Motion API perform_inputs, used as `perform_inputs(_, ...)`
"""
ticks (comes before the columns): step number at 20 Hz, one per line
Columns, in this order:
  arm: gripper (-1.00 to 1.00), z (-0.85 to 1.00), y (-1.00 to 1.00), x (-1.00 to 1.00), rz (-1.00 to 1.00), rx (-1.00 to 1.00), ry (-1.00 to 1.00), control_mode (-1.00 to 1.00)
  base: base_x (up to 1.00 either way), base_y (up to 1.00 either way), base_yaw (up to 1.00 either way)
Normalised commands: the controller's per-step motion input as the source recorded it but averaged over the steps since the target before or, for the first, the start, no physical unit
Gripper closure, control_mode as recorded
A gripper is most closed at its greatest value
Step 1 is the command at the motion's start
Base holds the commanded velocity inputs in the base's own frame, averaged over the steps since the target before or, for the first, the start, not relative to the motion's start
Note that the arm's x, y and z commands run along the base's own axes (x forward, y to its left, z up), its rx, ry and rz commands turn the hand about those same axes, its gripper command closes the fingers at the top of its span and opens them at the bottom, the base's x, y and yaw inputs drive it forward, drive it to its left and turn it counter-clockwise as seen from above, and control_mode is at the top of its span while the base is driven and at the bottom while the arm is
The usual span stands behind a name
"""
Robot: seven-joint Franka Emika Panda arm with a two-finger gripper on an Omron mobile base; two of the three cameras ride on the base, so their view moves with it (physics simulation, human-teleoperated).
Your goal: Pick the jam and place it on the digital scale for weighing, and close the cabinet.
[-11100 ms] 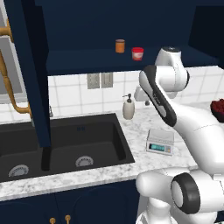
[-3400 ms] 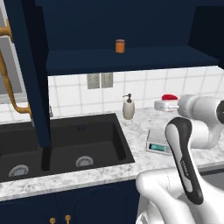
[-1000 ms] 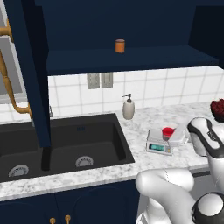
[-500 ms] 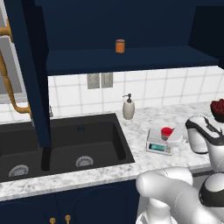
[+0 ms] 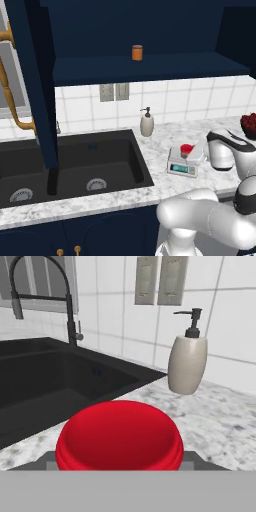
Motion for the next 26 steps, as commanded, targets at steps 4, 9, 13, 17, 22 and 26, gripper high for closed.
perform_inputs(4,1.0,-0.14,-0.07,0.21,0.0,0.0,0.0,-1.0,0.0,0.0,0.0)
perform_inputs(9,-1.0,-0.23,0.03,0.03,0.01,0.0,-0.04,-1.0,0.0,0.0,0.0)
perform_inputs(13,-1.0,-0.01,0.03,0.0,0.0,0.0,-0.12,-1.0,0.0,0.0,0.0)
perform_inputs(17,-1.0,0.0,0.0,0.0,0.0,0.0,-0.11,-1.0,0.0,0.0,0.0)
perform_inputs(22,-1.0,0.0,0.0,0.0,0.0,0.0,-0.01,-1.0,0.0,0.0,0.0)
perform_inputs(26,-1.0,0.04,-0.02,-0.16,0.0,0.0,-0.05,-1.0,0.0,0.0,0.0)
